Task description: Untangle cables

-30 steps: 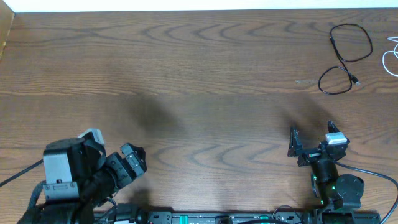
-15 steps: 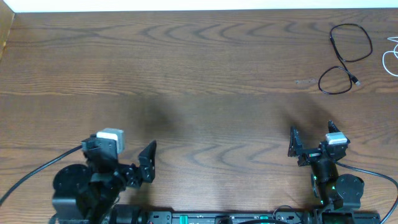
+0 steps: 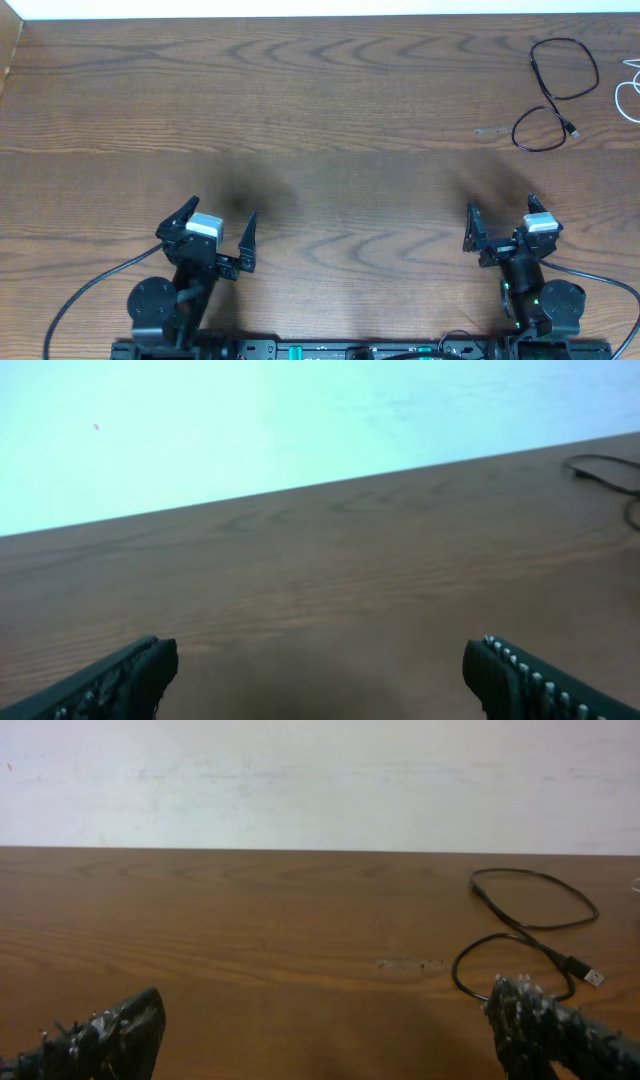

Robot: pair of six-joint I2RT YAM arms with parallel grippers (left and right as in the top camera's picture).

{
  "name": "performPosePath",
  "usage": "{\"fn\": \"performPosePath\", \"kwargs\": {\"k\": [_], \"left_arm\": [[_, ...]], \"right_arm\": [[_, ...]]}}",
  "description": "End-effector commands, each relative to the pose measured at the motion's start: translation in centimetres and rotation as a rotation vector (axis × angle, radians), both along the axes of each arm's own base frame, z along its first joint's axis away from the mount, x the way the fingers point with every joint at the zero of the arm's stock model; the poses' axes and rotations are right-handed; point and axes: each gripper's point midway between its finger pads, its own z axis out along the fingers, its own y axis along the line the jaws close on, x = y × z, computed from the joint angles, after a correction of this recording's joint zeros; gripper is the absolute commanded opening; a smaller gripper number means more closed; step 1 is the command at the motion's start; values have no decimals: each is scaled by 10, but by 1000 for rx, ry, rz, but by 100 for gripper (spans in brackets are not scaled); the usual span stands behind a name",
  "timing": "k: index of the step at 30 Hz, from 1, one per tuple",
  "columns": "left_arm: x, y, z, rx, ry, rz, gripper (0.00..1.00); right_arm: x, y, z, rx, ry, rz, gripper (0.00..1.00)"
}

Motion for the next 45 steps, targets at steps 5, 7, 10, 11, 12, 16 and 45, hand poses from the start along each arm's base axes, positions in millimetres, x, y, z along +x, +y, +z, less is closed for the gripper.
{"fn": "performPosePath", "kwargs": {"k": [5, 7, 10, 11, 12, 16, 45], "left_arm": [[9, 3, -25, -61, -81, 22, 96], [14, 7, -30, -98, -98, 51, 96], [22, 18, -41, -167, -104, 118, 96], [23, 20, -44, -184, -106, 137, 96], [24, 21, -47, -189, -110, 141, 96], [26, 30, -52, -197, -103, 195, 96], [24, 49, -80, -9, -22, 295, 96]], "right_arm": [[0, 2, -1, -16, -2, 8, 99], [0, 2, -1, -16, -2, 8, 99], [0, 2, -1, -15, -2, 8, 99], [0, 2, -1, -16, -2, 8, 99], [0, 2, -1, -16, -2, 8, 99], [0, 2, -1, -15, -2, 8, 99], [0, 2, -1, -16, -2, 8, 99]]}}
